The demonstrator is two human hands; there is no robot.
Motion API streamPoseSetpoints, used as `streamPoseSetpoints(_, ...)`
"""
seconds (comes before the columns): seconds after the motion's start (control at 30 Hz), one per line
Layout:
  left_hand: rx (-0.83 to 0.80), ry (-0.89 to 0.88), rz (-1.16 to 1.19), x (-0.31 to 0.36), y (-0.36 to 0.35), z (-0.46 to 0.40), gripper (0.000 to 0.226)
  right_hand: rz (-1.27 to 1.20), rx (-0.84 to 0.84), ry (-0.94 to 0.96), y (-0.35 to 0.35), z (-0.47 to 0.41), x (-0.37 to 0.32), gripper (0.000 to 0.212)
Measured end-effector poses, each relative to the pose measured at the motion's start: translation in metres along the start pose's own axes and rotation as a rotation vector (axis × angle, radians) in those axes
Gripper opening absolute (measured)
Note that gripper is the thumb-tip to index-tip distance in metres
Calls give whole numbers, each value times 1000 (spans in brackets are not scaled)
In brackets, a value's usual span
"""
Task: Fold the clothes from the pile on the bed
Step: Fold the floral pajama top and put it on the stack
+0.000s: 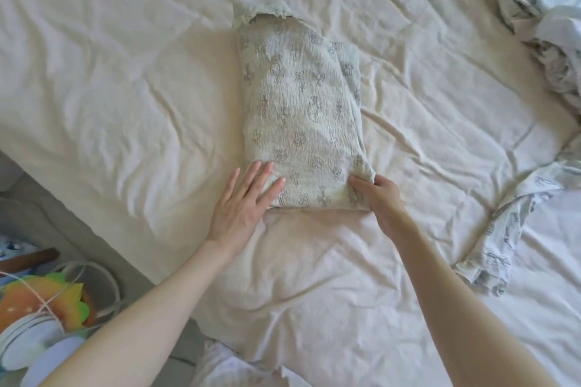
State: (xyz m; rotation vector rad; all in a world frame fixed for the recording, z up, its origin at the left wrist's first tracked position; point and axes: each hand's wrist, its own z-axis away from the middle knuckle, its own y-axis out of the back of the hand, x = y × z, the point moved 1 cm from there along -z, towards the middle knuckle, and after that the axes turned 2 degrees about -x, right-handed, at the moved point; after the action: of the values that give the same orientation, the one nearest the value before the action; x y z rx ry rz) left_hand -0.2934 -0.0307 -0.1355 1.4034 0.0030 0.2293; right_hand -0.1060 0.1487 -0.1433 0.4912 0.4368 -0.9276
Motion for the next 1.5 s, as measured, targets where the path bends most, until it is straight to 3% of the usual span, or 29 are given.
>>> streamPoseSetpoints(0.1,72,-28,47,-2,2,0,66,-10,36,13,-2,7,-2,4)
streamPoseSetpoints(0.2,56,8,203,-1,14,0,70,-62,45,-13,-2,18,-1,7)
streamPoseSetpoints(0.33,-90,22,416,-2,39,21,70,-79,-26,-155,6,46,6,2)
streamPoseSetpoints(0.53,-506,170,793,4,60,90,71,5,-157,-354,24,111,48,15)
streamPoseSetpoints(0.67,-587,281,938,3,80,96,59,-55,-175,-344,33,137,54,18)
streamPoseSetpoints(0.87,-334,376,1125,-29,99,50,48,-127,-88,-196,27,125,0,13)
streamPoseSetpoints(1.07,148,773,1296,-55,79,-17,21,11,-42,18,-9,85,-70,31)
streamPoseSetpoints(1.17,244,974,1332,-58,65,-52,33,53,-17,87,-31,61,-89,44)
streamPoseSetpoints(1.23,215,990,1282,-59,61,-63,44,267,55,151,-43,47,-89,52)
streamPoseSetpoints(1.33,261,721,875,-54,62,-56,50,672,281,551,-58,49,-74,50)
streamPoseSetpoints(1.43,200,334,392,-32,55,-51,48,978,238,907,-80,49,-58,47)
streamPoseSetpoints(1.5,118,231,261,-25,44,-58,49,1075,152,901,-91,36,-51,48)
